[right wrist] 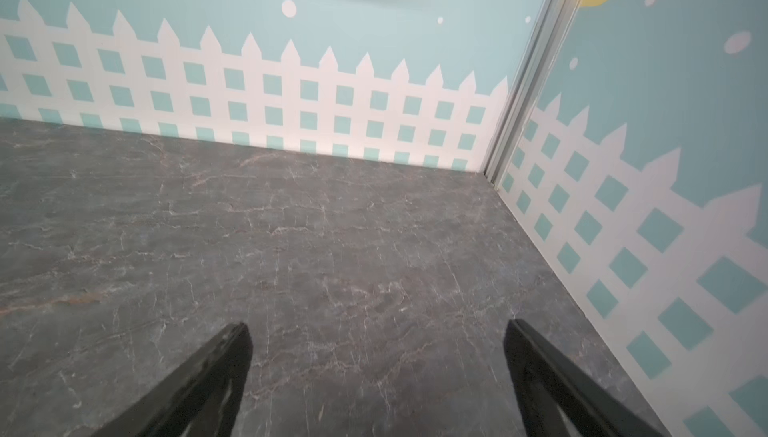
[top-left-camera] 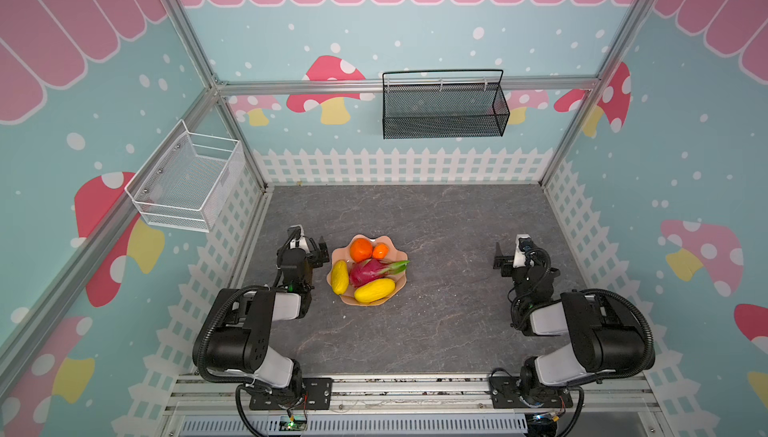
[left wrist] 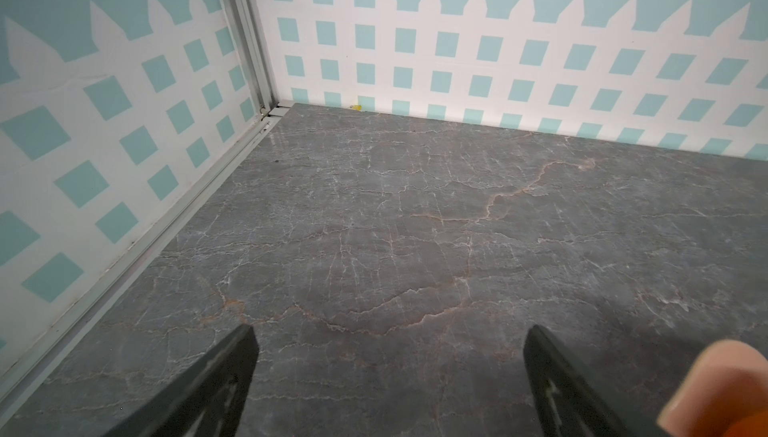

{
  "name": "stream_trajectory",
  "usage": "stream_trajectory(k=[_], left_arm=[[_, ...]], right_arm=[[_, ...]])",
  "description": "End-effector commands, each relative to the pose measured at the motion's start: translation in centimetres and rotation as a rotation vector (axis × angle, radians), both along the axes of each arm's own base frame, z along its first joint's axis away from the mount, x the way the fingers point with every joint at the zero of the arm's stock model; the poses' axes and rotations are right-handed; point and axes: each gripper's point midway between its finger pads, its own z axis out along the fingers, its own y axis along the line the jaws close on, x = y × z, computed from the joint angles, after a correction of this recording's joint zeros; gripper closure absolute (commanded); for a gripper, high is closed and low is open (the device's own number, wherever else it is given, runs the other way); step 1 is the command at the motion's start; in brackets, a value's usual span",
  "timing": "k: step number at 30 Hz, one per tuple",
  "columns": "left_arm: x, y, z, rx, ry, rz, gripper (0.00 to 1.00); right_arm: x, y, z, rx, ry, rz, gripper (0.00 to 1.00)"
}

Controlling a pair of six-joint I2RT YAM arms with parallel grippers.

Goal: Place and organize the fake fruits in the fruit bowl

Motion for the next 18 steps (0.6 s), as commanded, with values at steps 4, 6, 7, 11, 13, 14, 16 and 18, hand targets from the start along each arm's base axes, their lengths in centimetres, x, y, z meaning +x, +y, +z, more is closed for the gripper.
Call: stream_trajectory(k=[4,6,7,11,13,14,16,18], left_arm=[[0.4,-0.5,0.1,0.011,0.007,-0.034,0.00],[0.4,-0.4,0.2,0.013,0.005,-0.033,0.00],[0.4,-0.4,0.2,0.013,0.004,-0.033,0.00],[0.2,-0.9,0.3,0.029,-0.006,-0.046,0.00],[0.5,-1.3,0.1,0.026,0.006,-0.074,0.00],[0.5,-1.2,0.0,0.012,0.013,-0.081,0.00],[0.5,-1.1,0.1,0.009,0.006,-0.083,0.00],[0.1,-1.4,0.3,0.016,-0.012,-0.104,0.00]], right_arm=[[0.2,0.8,-0.7,-0.024,0.033,0.043,0.02],[0.2,0.8,-0.7,-0.024,0.032,0.043,0.02],[0.2,0.8,-0.7,-0.024,0.033,0.043,0.02],[0.2,0.8,-0.8,-0.024,0.034,0.043,0.02],[0.2,0.8,-0.8,-0.024,0.034,0.043,0.02],[0.2,0.8,-0.8,-0.023,0.034,0.042,0.02],[0.2,0.8,-0.7,-0.024,0.031,0.042,0.02],[0.2,0.8,-0.7,-0.024,0.032,0.043,0.02]])
